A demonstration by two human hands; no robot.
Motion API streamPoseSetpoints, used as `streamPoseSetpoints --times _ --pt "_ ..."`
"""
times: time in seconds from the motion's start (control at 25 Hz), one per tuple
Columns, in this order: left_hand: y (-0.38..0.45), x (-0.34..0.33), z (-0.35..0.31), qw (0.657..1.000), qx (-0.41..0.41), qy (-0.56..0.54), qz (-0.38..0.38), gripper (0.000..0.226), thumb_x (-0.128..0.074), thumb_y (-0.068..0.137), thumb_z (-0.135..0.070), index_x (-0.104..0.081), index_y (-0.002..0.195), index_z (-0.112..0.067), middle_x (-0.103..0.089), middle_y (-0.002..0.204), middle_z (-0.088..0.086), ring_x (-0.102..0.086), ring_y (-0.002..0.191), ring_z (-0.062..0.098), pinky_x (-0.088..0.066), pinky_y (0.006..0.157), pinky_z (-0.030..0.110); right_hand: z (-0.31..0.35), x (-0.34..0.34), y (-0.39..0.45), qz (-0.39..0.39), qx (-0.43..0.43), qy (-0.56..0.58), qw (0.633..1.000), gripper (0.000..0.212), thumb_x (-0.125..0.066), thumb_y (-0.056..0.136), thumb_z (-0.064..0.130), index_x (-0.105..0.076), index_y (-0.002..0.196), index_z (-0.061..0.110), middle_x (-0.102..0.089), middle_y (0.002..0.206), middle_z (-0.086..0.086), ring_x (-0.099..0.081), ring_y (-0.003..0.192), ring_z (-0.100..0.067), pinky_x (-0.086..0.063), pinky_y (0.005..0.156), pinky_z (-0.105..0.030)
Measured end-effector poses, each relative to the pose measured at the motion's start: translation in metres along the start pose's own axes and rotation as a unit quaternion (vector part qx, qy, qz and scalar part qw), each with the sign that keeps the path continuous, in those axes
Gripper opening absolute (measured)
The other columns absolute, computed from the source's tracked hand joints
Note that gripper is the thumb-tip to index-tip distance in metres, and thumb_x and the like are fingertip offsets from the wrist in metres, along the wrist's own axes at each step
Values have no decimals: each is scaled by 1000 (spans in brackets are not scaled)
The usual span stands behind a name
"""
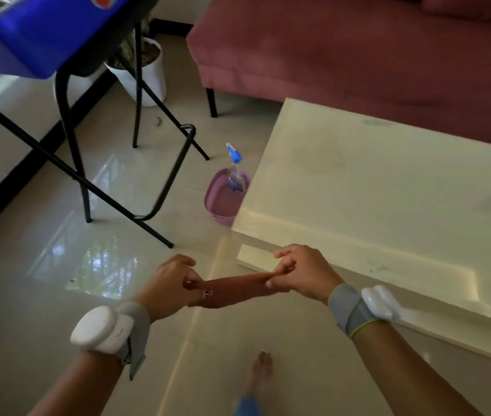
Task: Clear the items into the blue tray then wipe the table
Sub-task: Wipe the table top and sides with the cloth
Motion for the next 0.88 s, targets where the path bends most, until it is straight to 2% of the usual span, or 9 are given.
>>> streamPoseSetpoints --times 0.12,0.2,0.28,0.44,0.56,0.68,0.76,0.84,0.88 --pt "41 42 40 977 73 -192 -60 9 -73 80 -29 -73 75 -22 -67 75 -4 -61 73 14 -47 73 31 35 6 58 -40 36 57 997 10 -79 72 23 -70 73 21 -69 85 4 -62 78 -12 -47 72 -21" --pt "76 65 61 954 96 -246 -145 6 -74 79 -25 -72 75 -21 -67 65 -4 -62 65 15 -51 69 37 61 3 96 -15 112 20 993 15 -72 78 18 -63 86 27 -65 81 7 -59 72 -9 -43 70 -22" --pt "109 79 67 940 96 -255 -206 3 -74 79 -21 -72 77 -22 -70 69 -2 -67 71 18 -56 72 42 85 -10 128 24 190 -108 975 30 -60 85 11 -56 105 33 -55 98 7 -56 79 -14 -44 74 -26" --pt "172 96 48 938 65 -228 -253 10 -75 77 -17 -68 75 -24 -67 65 -8 -62 59 3 -46 58 13 102 -33 208 32 152 -229 961 37 -53 89 12 -55 120 30 -43 120 -3 -58 99 -31 -50 87 -37" --pt "211 89 47 939 45 -245 -238 20 -79 73 -15 -68 76 -32 -68 82 -13 -64 75 3 -48 68 17 105 -26 259 -14 -9 40 999 34 -52 90 18 -58 124 18 -55 120 -6 -56 111 -27 -45 98 -35" --pt "241 74 49 950 26 -263 -164 28 -74 64 -42 -68 91 -37 -57 119 -11 -56 108 10 -49 82 21 98 -33 285 -41 -148 302 941 21 -57 88 25 -62 107 16 -62 97 1 -59 92 -17 -52 81 -32" --pt "268 63 61 900 115 -410 -89 58 -65 58 -54 -63 109 -28 -49 132 -8 -51 115 7 -45 85 16 84 -39 311 -60 -186 337 921 25 -61 84 20 -58 109 19 -61 96 1 -60 90 -17 -54 81 -36" --pt "300 47 78 792 228 -565 -39 48 -63 62 -54 -60 105 -32 -45 133 -7 -47 119 15 -41 93 34 70 -43 338 -75 -211 343 912 25 -55 83 9 -56 104 22 -61 96 -1 -59 88 -19 -53 81 -34" --pt "319 38 84 774 261 -576 -7 38 -63 70 -51 -58 104 -34 -47 130 -4 -51 116 21 -41 92 40 64 -45 355 -81 -215 338 913 25 -52 83 5 -56 100 22 -61 96 -1 -58 87 -19 -50 79 -33"
Point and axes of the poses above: each hand's wrist, its own y-axis towards the middle knuckle, its own x-axis out of the back of the hand, z = x × y, the point moved 5 cm from there along y, towards the middle knuckle
